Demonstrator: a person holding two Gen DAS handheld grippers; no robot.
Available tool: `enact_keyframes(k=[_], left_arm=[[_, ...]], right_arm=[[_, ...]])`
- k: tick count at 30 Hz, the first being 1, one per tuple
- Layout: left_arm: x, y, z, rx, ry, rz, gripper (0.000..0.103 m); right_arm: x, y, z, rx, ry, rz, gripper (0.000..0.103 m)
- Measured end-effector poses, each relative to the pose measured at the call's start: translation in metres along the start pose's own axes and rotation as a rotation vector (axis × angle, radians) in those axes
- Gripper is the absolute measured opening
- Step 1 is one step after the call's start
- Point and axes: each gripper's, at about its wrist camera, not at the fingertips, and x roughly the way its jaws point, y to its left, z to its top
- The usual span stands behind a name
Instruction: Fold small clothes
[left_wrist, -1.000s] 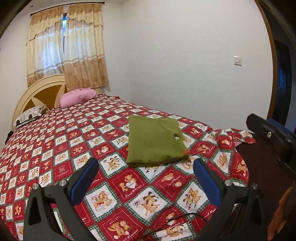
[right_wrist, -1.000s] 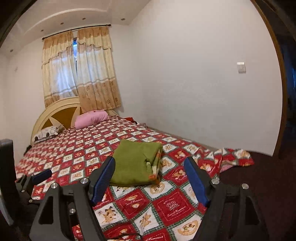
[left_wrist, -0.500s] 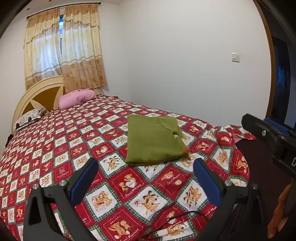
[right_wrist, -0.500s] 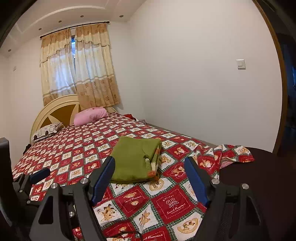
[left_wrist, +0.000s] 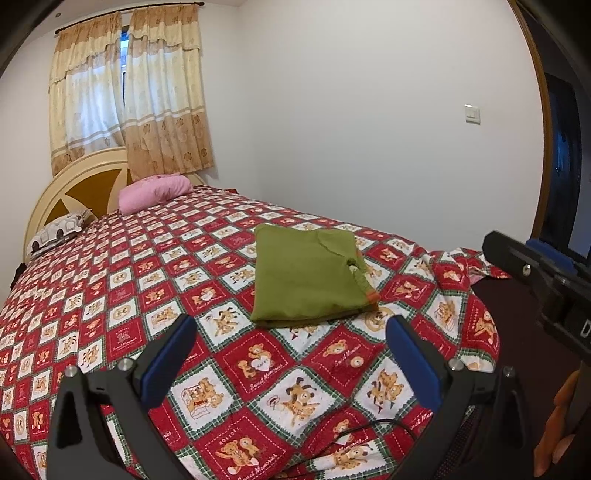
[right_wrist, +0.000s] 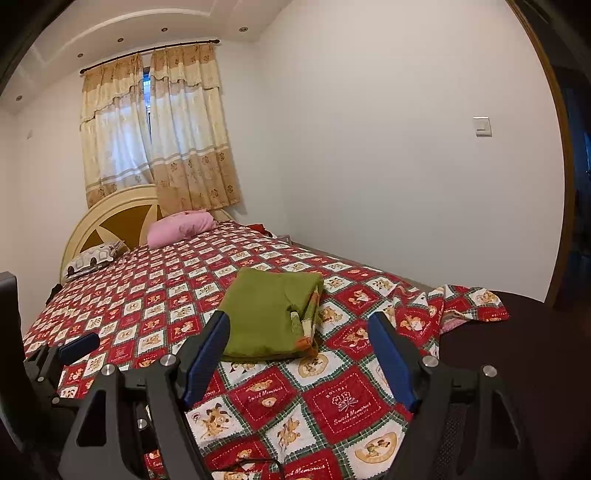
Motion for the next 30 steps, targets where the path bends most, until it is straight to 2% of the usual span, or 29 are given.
enact_keyframes(k=[26, 30], left_arm=[[0.0019, 0.0002, -0.0018, -0.003, 0.005, -0.002, 0.103], [0.0026, 0.0024, -0.0016, -0.012, 0.003, 0.023, 0.103]], right_arm=[[0.0028, -0.0002, -0.0026, 0.005, 0.017, -0.003, 0.078], [0.0029, -0.0003, -0.0028, 0.005, 0.017, -0.004, 0.078]])
